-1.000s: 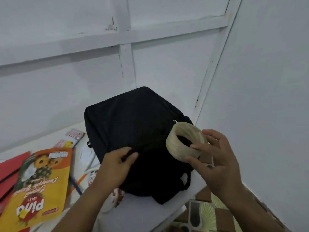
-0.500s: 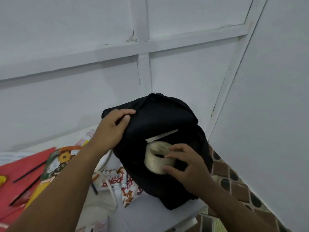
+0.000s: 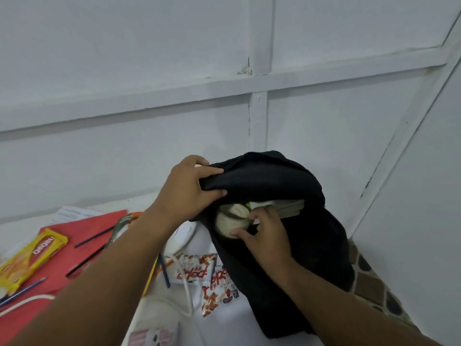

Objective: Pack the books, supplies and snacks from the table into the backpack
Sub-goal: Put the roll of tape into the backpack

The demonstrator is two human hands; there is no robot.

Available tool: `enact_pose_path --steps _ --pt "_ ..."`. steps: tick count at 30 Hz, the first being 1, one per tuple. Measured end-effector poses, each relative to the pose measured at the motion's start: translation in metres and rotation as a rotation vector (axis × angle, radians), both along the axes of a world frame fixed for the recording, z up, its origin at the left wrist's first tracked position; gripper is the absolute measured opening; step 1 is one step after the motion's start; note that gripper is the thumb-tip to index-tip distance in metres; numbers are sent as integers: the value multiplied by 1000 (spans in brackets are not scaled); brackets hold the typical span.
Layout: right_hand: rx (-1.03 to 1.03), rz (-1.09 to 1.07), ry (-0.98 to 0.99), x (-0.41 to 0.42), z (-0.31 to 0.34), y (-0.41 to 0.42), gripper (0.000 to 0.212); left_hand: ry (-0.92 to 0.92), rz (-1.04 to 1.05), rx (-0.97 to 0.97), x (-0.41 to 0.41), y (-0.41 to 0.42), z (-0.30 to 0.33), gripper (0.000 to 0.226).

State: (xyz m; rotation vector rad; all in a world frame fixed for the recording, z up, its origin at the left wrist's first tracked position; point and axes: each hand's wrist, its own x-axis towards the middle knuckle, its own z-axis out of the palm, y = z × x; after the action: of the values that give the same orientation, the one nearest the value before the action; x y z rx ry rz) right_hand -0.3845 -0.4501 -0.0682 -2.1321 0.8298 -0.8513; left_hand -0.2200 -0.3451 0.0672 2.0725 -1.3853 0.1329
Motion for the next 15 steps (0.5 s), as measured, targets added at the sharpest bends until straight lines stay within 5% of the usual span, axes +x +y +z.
enact_pose_path --steps 4,15 --pt "-215 193 35 2 -10 1 22 3 -36 54 0 5 2 42" --pt "-270 394 501 24 3 -21 71 159 85 -24 -5 -8 12 41"
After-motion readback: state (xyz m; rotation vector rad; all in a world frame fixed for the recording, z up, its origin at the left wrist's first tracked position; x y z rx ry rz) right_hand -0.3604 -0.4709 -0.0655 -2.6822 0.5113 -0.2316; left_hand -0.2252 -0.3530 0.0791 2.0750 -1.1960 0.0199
